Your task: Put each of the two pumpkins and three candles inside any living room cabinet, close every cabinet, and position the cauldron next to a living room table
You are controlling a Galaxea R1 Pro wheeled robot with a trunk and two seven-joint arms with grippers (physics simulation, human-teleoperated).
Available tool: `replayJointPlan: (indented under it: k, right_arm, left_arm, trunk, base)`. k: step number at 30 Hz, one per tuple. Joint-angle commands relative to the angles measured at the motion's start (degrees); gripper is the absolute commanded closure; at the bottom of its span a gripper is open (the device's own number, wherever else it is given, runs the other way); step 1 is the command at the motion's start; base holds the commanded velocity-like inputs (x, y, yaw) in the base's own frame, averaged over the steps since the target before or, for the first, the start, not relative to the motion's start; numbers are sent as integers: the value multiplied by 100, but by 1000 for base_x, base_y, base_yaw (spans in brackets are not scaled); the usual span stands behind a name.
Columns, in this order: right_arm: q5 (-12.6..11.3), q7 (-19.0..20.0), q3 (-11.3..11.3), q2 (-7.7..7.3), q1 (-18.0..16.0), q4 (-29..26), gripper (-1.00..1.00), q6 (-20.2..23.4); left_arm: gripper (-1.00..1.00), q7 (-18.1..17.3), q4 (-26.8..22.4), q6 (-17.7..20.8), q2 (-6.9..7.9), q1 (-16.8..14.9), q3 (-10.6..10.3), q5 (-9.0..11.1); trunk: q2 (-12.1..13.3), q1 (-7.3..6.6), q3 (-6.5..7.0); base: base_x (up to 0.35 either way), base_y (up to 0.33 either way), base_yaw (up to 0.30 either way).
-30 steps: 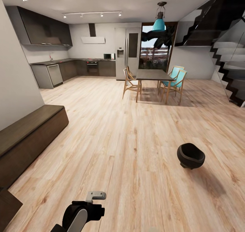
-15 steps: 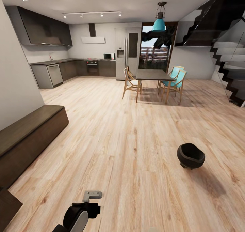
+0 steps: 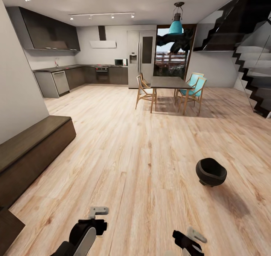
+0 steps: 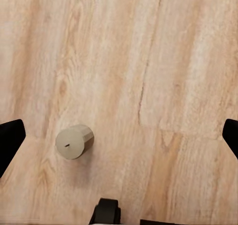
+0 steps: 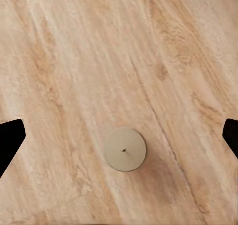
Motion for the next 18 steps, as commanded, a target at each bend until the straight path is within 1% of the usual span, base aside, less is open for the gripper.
replayJointPlan:
  k: [1, 4, 5, 6, 8, 10, 13, 15, 17, 18]
  right_arm:
    - [50, -143, 116, 60, -42, 0, -100, 10]
    - [195, -255, 211, 136, -95, 33, -100, 53]
    - [238, -237, 231, 147, -105, 36, -100, 53]
    - [290, -216, 247, 153, -111, 33, -100, 48]
    - [364, -208, 306, 158, -115, 25, -100, 36]
    - [388, -198, 356, 159, -116, 20, -100, 38]
    - [402, -197, 578, 161, -116, -5, -100, 39]
    - [399, -200, 771, 161, -117, -9, -100, 38]
    - [397, -199, 865, 160, -117, -3, -100, 33]
    - [397, -196, 891, 160, -117, 1, -100, 32]
  left_arm:
    - [-100, 56, 18, 3, 7, -15, 103, 59]
    - [-100, 52, 58, -1, 13, -76, 441, 55]
    - [-100, 51, 65, -1, 16, -91, 530, 54]
    - [-100, 51, 69, -1, 17, -99, 575, 54]
    - [-100, 43, 64, 3, 15, -104, 607, 55]
    - [-100, 37, 55, 5, 9, -106, 611, 60]
    - [-100, 45, -17, 7, -15, -107, 621, 65]
    - [-100, 48, -96, 7, -22, -107, 616, 65]
    - [-100, 49, -149, 7, -24, -107, 624, 65]
    - [-100, 48, -175, 7, -24, -107, 632, 66]
  trunk:
    - [-3, -1, -5]
    - [-3, -1, -5]
    - [-3, -1, -5]
    - [-3, -1, -5]
    - [-3, -1, -5]
    - [-3, -1, -5]
    - [-3, -1, -5]
    - [-3, -1, -5]
    - [-3, -1, -5]
    - [-43, 21, -23]
  base:
    - [0, 0, 0]
    - [0, 0, 0]
    - [0, 0, 0]
    - [0, 0, 0]
    - [0, 0, 0]
    - [0, 0, 0]
    - [0, 0, 0]
    - [0, 0, 0]
    - [0, 0, 0]
    - [0, 0, 0]
